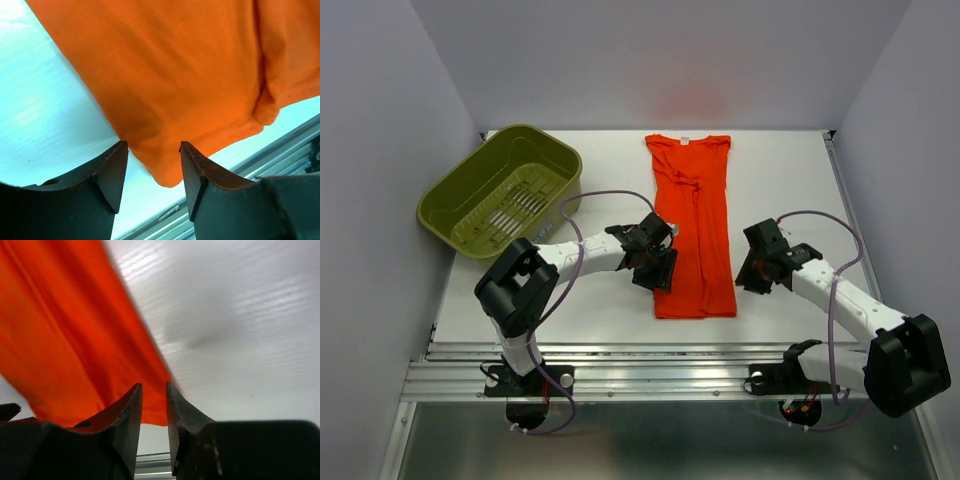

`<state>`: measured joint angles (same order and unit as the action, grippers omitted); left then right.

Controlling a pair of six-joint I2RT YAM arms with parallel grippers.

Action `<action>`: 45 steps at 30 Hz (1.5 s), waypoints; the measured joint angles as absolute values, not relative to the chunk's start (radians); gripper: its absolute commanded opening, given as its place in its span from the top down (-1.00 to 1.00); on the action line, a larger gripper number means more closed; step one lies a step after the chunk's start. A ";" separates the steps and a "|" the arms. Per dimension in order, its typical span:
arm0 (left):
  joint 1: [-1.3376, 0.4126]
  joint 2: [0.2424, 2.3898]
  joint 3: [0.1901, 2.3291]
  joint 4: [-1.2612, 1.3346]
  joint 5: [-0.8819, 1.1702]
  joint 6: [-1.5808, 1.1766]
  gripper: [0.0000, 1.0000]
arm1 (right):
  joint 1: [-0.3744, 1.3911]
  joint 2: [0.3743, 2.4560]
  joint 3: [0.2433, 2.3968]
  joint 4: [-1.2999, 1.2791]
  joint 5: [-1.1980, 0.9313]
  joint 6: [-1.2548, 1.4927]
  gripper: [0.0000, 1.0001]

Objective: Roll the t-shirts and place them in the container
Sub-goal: Roll the T-shirt to the center of the board.

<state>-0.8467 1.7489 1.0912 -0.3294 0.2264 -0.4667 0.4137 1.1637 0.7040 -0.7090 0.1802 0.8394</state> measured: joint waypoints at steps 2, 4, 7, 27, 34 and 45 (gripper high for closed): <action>-0.843 1.745 1.117 -0.349 0.226 -0.465 -0.14 | 0.414 1.167 0.722 -0.679 0.147 0.832 0.49; -0.836 1.734 1.134 -0.355 0.227 -0.464 -0.14 | 0.421 1.186 0.731 -0.644 0.118 0.826 0.46; -0.823 1.718 1.141 -0.356 0.226 -0.465 -0.14 | 0.445 1.228 0.731 -0.603 0.078 0.814 0.48; -0.774 1.671 1.071 -0.359 0.165 -0.508 -0.14 | 0.580 1.454 0.760 -0.496 0.018 0.722 0.60; -0.813 1.570 0.942 -0.337 0.175 -0.552 -0.14 | 0.583 1.213 0.757 -0.588 0.189 0.773 0.26; -0.883 1.515 0.795 -0.222 0.251 -0.693 -0.09 | 0.583 1.166 0.585 -0.636 0.143 0.903 0.21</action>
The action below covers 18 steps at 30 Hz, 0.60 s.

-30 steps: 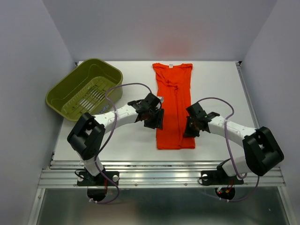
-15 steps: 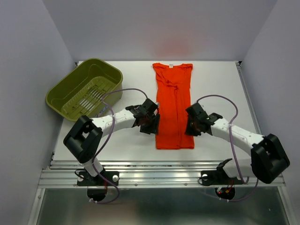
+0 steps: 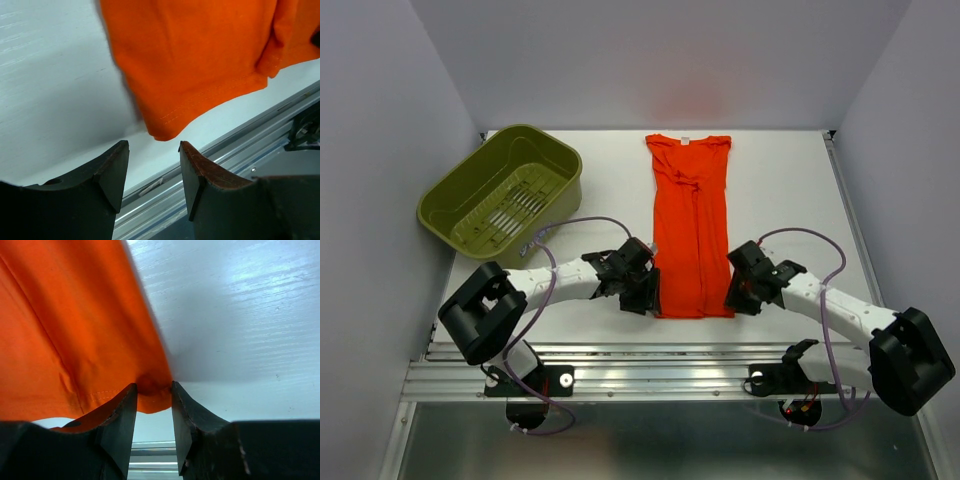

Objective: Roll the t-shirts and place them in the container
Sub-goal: Roll the T-shirt to the center of the board.

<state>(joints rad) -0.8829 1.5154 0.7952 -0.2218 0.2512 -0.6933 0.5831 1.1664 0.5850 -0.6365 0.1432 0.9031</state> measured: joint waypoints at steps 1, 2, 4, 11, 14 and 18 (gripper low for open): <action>-0.884 1.515 0.794 -0.214 0.253 -0.699 -0.08 | 0.583 1.164 0.585 -0.636 0.141 0.907 0.22; -0.884 1.515 0.793 -0.204 0.255 -0.708 -0.07 | 0.583 1.161 0.585 -0.633 0.139 0.911 0.22; -0.885 1.516 0.788 -0.181 0.258 -0.723 -0.04 | 0.583 1.157 0.585 -0.633 0.136 0.916 0.23; -0.885 1.518 0.752 -0.132 0.259 -0.769 0.03 | 0.583 1.156 0.553 -0.617 0.128 0.924 0.36; -0.885 1.525 0.752 -0.120 0.259 -0.777 0.14 | 0.583 1.152 0.543 -0.616 0.127 0.925 0.45; -0.885 1.535 0.752 -0.113 0.259 -0.787 0.36 | 0.583 1.145 0.541 -0.614 0.126 0.927 0.62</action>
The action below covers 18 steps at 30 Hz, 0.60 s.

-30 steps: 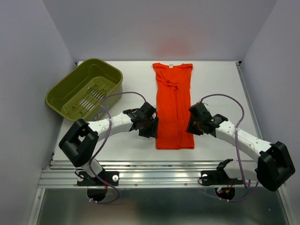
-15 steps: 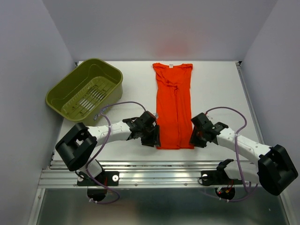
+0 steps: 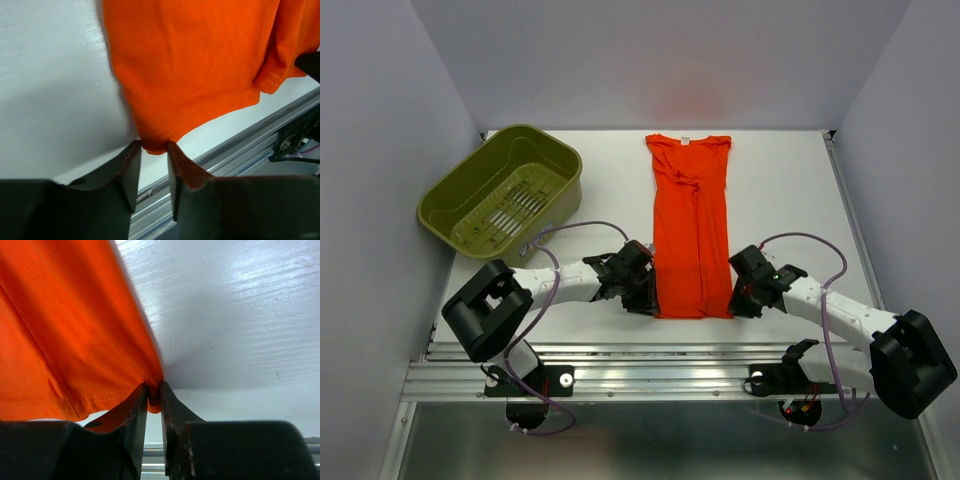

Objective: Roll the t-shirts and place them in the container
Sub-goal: Roll the T-shirt to the center of the board.

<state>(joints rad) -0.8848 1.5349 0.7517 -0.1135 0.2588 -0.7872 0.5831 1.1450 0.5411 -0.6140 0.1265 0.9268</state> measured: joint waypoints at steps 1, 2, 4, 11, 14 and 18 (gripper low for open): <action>-0.885 1.538 0.752 -0.112 0.259 -0.790 0.41 | 0.583 1.145 0.541 -0.614 0.127 0.927 0.65; -0.885 1.540 0.752 -0.112 0.259 -0.791 0.46 | 0.583 1.145 0.541 -0.614 0.127 0.926 0.68; -0.885 1.541 0.752 -0.111 0.259 -0.793 0.69 | 0.583 1.145 0.541 -0.614 0.127 0.928 0.81; -0.885 1.552 0.752 -0.104 0.266 -0.794 1.00 | 0.583 1.145 0.542 -0.616 0.131 0.925 0.99; -0.885 1.557 0.754 -0.112 0.263 -0.794 1.00 | 0.583 1.137 0.548 -0.628 0.144 0.924 0.99; -0.885 1.557 0.785 -0.154 0.249 -0.794 1.00 | 0.583 1.124 0.583 -0.660 0.168 0.920 0.98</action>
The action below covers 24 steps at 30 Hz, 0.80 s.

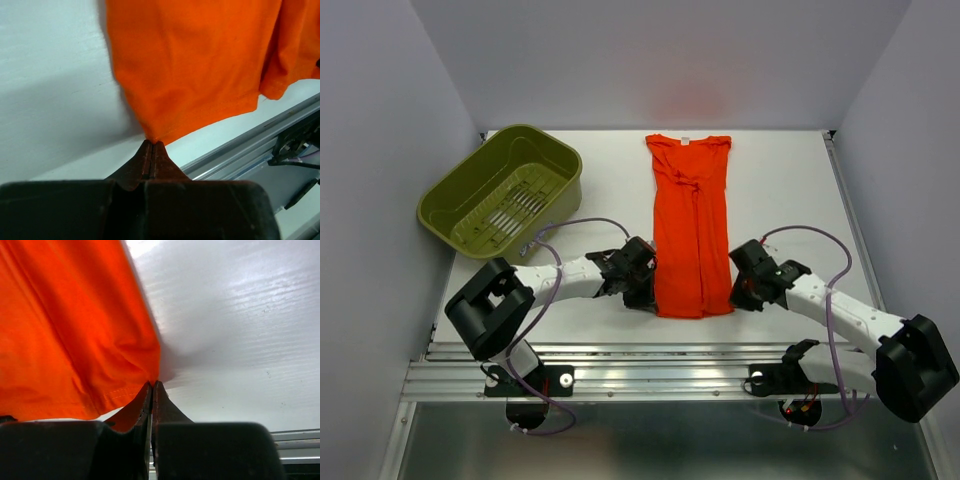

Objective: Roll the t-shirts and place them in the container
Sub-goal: Roll the T-shirt to the center of the board.

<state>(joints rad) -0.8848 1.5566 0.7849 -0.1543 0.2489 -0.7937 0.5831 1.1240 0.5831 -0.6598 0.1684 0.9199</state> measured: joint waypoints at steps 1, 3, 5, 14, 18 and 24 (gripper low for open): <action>-0.885 1.557 0.802 -0.170 0.241 -0.793 1.00 | 0.583 1.124 0.600 -0.665 0.179 0.919 0.99; -0.884 1.557 0.834 -0.192 0.225 -0.789 1.00 | 0.583 1.124 0.628 -0.675 0.195 0.915 0.99; -0.882 1.557 0.863 -0.202 0.211 -0.786 1.00 | 0.583 1.128 0.656 -0.677 0.212 0.909 0.99; -0.835 1.562 0.927 -0.215 0.189 -0.784 1.00 | 0.583 1.235 0.760 -0.680 0.280 0.875 0.99; -0.826 1.584 0.945 -0.191 0.186 -0.796 1.00 | 0.583 1.268 0.794 -0.679 0.307 0.862 0.98; -0.808 1.635 0.973 -0.180 0.178 -0.806 1.00 | 0.583 1.330 0.841 -0.658 0.329 0.844 0.99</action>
